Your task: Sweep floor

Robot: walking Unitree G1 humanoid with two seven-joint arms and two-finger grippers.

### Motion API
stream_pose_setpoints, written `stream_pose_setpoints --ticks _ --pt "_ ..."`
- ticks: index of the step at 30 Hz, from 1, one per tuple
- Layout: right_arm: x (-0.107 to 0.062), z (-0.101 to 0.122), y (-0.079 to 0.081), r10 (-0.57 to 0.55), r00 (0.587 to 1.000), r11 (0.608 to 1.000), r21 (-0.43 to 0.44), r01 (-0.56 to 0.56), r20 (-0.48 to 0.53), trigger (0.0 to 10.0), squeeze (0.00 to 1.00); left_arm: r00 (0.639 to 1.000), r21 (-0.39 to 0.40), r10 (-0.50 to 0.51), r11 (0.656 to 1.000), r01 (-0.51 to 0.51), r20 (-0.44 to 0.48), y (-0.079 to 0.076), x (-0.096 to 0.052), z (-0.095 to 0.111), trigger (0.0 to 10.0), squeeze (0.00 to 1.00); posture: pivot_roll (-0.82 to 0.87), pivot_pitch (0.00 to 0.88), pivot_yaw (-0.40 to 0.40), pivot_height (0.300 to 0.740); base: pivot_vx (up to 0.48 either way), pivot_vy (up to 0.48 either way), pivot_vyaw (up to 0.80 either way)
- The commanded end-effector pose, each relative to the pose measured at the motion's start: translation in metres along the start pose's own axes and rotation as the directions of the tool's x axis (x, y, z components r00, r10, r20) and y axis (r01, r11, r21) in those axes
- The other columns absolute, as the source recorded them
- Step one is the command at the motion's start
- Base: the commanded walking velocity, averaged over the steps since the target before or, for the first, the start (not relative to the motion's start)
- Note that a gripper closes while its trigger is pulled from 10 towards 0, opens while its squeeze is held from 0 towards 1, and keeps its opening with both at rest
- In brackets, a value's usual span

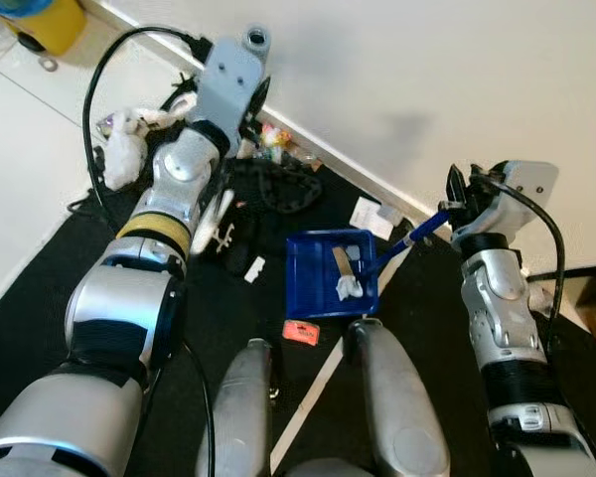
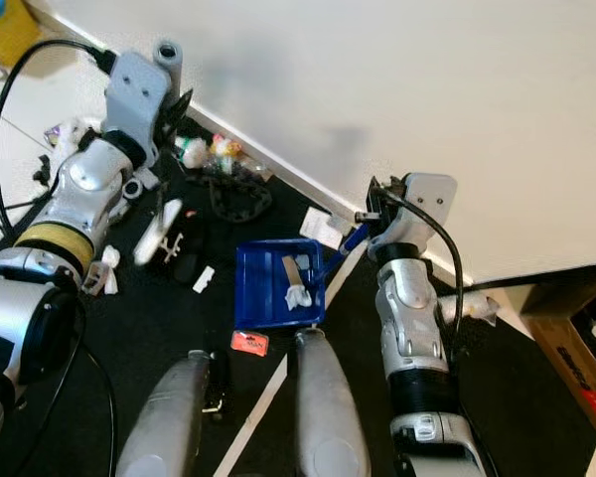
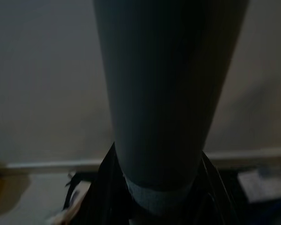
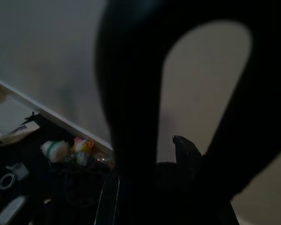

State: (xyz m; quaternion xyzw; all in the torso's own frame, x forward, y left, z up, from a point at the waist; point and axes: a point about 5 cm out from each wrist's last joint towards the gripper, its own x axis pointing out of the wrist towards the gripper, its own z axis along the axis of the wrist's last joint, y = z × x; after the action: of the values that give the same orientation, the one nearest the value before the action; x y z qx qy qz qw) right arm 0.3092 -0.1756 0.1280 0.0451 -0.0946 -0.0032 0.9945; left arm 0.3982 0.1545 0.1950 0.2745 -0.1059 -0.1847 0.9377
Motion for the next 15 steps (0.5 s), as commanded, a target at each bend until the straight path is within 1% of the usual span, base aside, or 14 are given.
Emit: stream_pose_setpoints --ticks 1,3,5,7,10,11,13,15 --pt "-0.014 -0.016 -0.002 -0.001 0.996 1.0 0.022 0.003 -0.084 10.0 0.0 0.999 0.068 -0.044 0.997 0.045 -0.021 -0.014 -0.003 -0.008 10.0 0.0 -0.2 0.493 -0.062 0.74 0.0 0.0 0.0" --pt "-0.021 -0.014 -0.003 0.003 0.997 1.0 0.028 -0.001 -0.081 10.0 0.0 0.997 0.113 -0.054 0.992 0.061 -0.062 -0.02 -0.007 -0.017 10.0 0.0 -0.22 0.504 -0.065 0.74 0.0 0.0 0.0" --pt "-0.026 -0.012 -0.004 0.011 0.997 1.0 0.029 -0.008 -0.077 10.0 0.0 0.996 0.125 -0.049 0.99 0.059 -0.078 -0.024 -0.009 -0.021 10.0 0.0 -0.22 0.51 -0.066 0.74 0.0 0.0 0.0" --pt "-0.026 -0.012 -0.004 0.011 0.997 1.0 0.029 -0.008 -0.077 10.0 0.0 0.996 0.125 -0.049 0.99 0.059 -0.078 -0.024 -0.009 -0.021 10.0 0.0 -0.22 0.51 -0.066 0.74 0.0 0.0 0.0" --pt "-0.029 -0.007 -0.005 0.038 0.997 0.999 0.033 -0.036 -0.06 10.0 0.0 0.997 0.1 -0.045 0.994 0.05 -0.055 -0.039 -0.006 -0.018 10.0 0.0 -0.24 0.514 -0.066 0.74 0.0 0.0 0.0" --pt "-0.029 -0.007 -0.005 0.038 0.997 0.999 0.033 -0.036 -0.06 10.0 0.0 0.997 0.1 -0.045 0.994 0.05 -0.055 -0.039 -0.006 -0.018 10.0 0.0 -0.24 0.514 -0.066 0.74 0.0 0.0 0.0" --pt "-0.029 -0.002 -0.003 0.058 0.997 0.998 0.036 -0.056 -0.044 10.0 0.0 0.999 0.026 -0.02 0.999 0.02 -0.033 -0.048 0.001 -0.011 10.0 0.0 -0.24 0.515 -0.067 0.74 0.0 0.0 0.0" --pt "-0.031 0.002 -0.002 0.07 0.997 0.997 0.037 -0.069 -0.037 10.0 0.0 0.998 -0.071 0.051 0.996 -0.053 -0.022 -0.053 0.006 -0.004 10.0 0.0 -0.25 0.516 -0.066 0.74 0.0 0.0 0.0"
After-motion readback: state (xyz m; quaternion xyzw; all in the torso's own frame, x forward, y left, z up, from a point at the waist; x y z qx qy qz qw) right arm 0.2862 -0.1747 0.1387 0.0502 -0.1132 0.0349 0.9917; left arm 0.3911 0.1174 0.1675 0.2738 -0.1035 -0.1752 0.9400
